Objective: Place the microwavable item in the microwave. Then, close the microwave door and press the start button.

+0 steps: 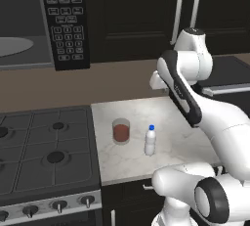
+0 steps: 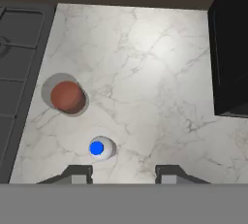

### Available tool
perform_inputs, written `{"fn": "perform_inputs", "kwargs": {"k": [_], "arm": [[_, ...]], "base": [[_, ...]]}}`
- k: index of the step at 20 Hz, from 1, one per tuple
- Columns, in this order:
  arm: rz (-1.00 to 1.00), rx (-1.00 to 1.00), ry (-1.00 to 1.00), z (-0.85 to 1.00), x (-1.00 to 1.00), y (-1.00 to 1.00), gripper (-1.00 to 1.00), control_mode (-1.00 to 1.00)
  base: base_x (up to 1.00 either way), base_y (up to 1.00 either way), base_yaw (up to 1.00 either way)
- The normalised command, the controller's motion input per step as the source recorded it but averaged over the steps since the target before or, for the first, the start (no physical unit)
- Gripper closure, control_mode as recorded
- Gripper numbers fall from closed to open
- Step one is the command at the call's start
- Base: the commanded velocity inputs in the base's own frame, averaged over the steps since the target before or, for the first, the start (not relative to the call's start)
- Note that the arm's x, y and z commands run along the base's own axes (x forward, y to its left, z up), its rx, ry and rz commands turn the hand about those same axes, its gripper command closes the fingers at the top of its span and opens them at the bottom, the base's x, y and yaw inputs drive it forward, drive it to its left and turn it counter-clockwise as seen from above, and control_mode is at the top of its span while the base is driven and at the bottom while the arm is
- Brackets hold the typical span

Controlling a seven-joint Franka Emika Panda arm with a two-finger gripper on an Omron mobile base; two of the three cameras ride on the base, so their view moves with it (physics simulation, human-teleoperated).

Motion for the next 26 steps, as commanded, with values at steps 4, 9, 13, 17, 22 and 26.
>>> {"fn": "perform_inputs", "kwargs": {"k": [4, 9, 13, 17, 22, 26], "arm": [[0.0, -0.01, -0.05, 0.0, -0.38, 0.13, -1.0, -1.0], [0.0, -0.12, -0.08, -0.24, -0.62, 0.72, -1.0, -1.0], [0.0, -0.26, 0.0, -0.34, -0.13, 1.0, -1.0, -1.0], [0.01, -0.15, 0.0, -0.18, 0.0, 0.99, -1.0, -1.0], [0.03, -0.08, 0.0, -0.02, 0.0, 0.67, -1.0, -1.0], [0.08, -0.09, 0.06, -0.18, 0.16, 0.72, -1.0, -1.0]], "base": [[0.0, 0.0, 0.0], [0.0, 0.0, 0.0], [0.0, 0.0, 0.0], [0.0, 0.0, 0.0], [0.0, 0.0, 0.0], [0.0, 0.0, 0.0]]}}
